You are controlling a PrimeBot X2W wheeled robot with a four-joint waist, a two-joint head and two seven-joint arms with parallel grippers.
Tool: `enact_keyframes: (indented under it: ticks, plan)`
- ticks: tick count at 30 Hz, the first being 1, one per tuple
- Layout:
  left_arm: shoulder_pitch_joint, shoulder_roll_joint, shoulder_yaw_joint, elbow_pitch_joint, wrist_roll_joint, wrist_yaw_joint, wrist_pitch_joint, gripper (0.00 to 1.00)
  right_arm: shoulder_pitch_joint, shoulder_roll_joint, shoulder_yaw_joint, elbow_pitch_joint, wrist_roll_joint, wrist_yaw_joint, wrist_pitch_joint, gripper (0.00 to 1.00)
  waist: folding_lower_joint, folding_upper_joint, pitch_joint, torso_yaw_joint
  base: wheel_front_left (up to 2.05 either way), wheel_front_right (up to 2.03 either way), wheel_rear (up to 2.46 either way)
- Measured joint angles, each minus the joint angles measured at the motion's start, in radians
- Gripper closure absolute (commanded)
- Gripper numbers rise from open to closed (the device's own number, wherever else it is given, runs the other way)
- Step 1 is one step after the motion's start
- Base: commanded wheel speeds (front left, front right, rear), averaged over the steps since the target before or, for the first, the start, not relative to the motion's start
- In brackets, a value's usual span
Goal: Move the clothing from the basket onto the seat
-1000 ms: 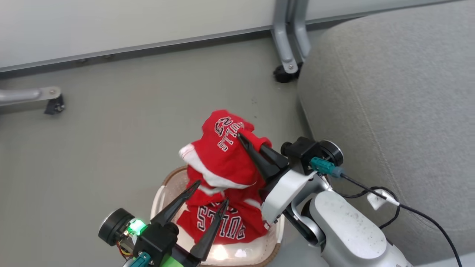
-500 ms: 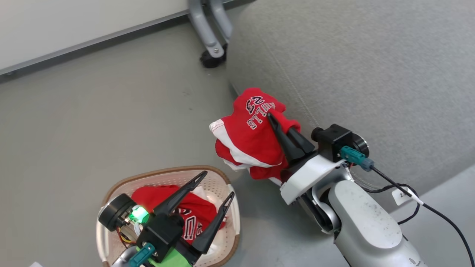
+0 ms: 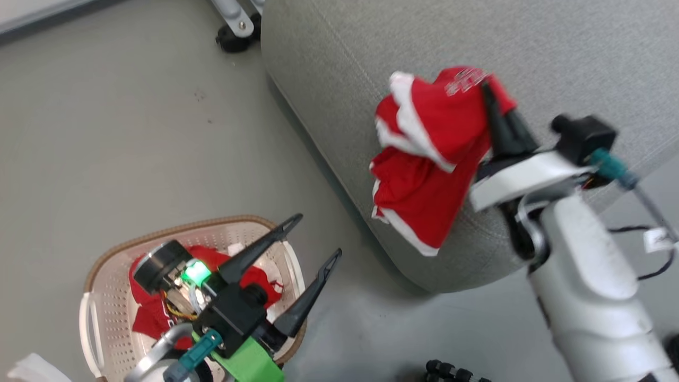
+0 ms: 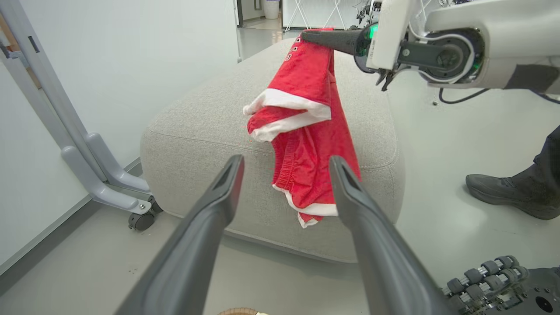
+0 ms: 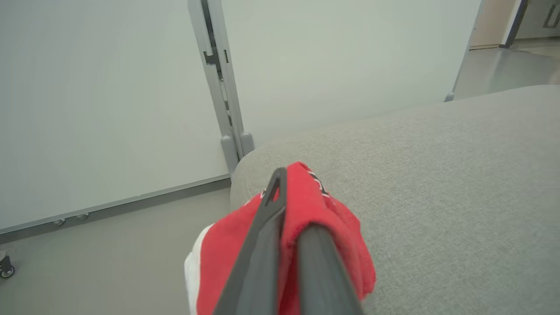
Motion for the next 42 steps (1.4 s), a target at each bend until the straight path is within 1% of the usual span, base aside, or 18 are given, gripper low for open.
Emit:
enact_keyframes:
  ticks: [6, 10, 15, 18, 21, 22, 23, 24, 25, 28, 31, 36, 39, 42]
  plan:
    - [-0.075, 0.021, 0.009, -0.026, -0.002, -0.001, -0.006, 0.00, -0.153, -0.064, -0.156, 0.029, 0.010, 0.000, -0.008, 1.00, 0.0001, 0.0000, 0.082, 0.029, 0.00, 0.00, 0.00]
    - [-0.123, 0.033, 0.029, -0.030, 0.000, -0.001, -0.016, 0.00, -0.257, -0.119, -0.239, 0.048, 0.010, 0.000, -0.010, 1.00, 0.0001, 0.0000, 0.132, 0.065, 0.00, 0.00, 0.00]
    - [-0.174, 0.047, 0.033, -0.038, 0.005, -0.002, -0.024, 0.00, -0.351, -0.187, -0.351, 0.110, 0.009, 0.000, -0.010, 1.00, 0.0000, 0.0000, 0.184, 0.119, 0.00, 0.00, 0.00]
    - [-0.197, 0.050, 0.026, -0.042, 0.006, -0.004, -0.029, 0.00, -0.386, -0.215, -0.386, 0.154, -0.005, 0.000, -0.012, 1.00, 0.0000, 0.0000, 0.217, 0.147, 0.00, 0.00, 0.00]
    - [-0.211, 0.052, 0.022, -0.038, 0.007, -0.005, -0.033, 0.00, -0.397, -0.218, -0.404, 0.224, -0.028, 0.000, -0.012, 1.00, 0.0000, 0.0000, 0.252, 0.170, 0.00, 0.00, 0.00]
    - [-0.215, 0.052, 0.020, -0.036, 0.007, -0.005, -0.034, 0.00, -0.397, -0.216, -0.405, 0.257, -0.037, 0.000, -0.014, 0.90, 0.0000, 0.0000, 0.263, 0.178, 0.00, 0.00, 0.00]
    - [-0.217, 0.052, 0.018, -0.032, 0.007, -0.005, -0.040, 0.00, -0.396, -0.212, -0.405, 0.280, -0.044, 0.000, -0.015, 0.67, 0.0000, 0.0000, 0.272, 0.184, 0.00, 0.00, 0.00]
    - [-0.218, 0.052, 0.014, -0.029, 0.007, -0.005, -0.042, 0.00, -0.395, -0.204, -0.411, 0.306, -0.049, 0.000, -0.015, 0.05, 0.0000, 0.0000, 0.282, 0.192, 0.00, 0.00, 0.00]
    - [-0.220, 0.051, 0.012, -0.024, 0.007, -0.005, -0.045, 0.00, -0.393, -0.195, -0.419, 0.329, -0.053, 0.000, -0.015, 0.00, 0.0000, 0.0000, 0.290, 0.200, 0.00, 0.00, 0.00]
    - [-0.223, 0.046, 0.011, -0.011, 0.006, -0.004, -0.057, 0.00, -0.367, -0.175, -0.446, 0.345, -0.063, 0.000, -0.015, 0.00, 0.0000, 0.0000, 0.306, 0.221, 0.00, 0.00, 0.00]
    - [-0.225, 0.033, 0.012, 0.010, 0.003, 0.003, -0.079, 0.00, -0.300, -0.143, -0.484, 0.298, -0.078, 0.000, -0.016, 0.00, 0.0000, 0.0000, 0.308, 0.239, 0.00, 0.00, 0.00]
    - [-0.223, 0.020, 0.022, 0.060, -0.008, 0.022, -0.123, 0.00, -0.134, -0.072, -0.524, 0.128, -0.111, 0.000, -0.016, 0.00, -0.0001, 0.0000, 0.271, 0.251, 0.00, 0.00, 0.00]
    - [-0.214, 0.009, 0.032, 0.089, -0.019, 0.039, -0.150, 0.00, -0.036, -0.031, -0.517, 0.016, -0.132, 0.000, -0.016, 0.00, -0.0001, 0.0000, 0.238, 0.255, 0.00, 0.00, 0.00]
    - [-0.197, -0.007, 0.049, 0.123, -0.033, 0.063, -0.181, 0.00, 0.053, -0.003, -0.484, -0.087, -0.153, 0.000, -0.016, 0.00, -0.0001, 0.0000, 0.201, 0.259, 0.00, 0.00, 0.00]
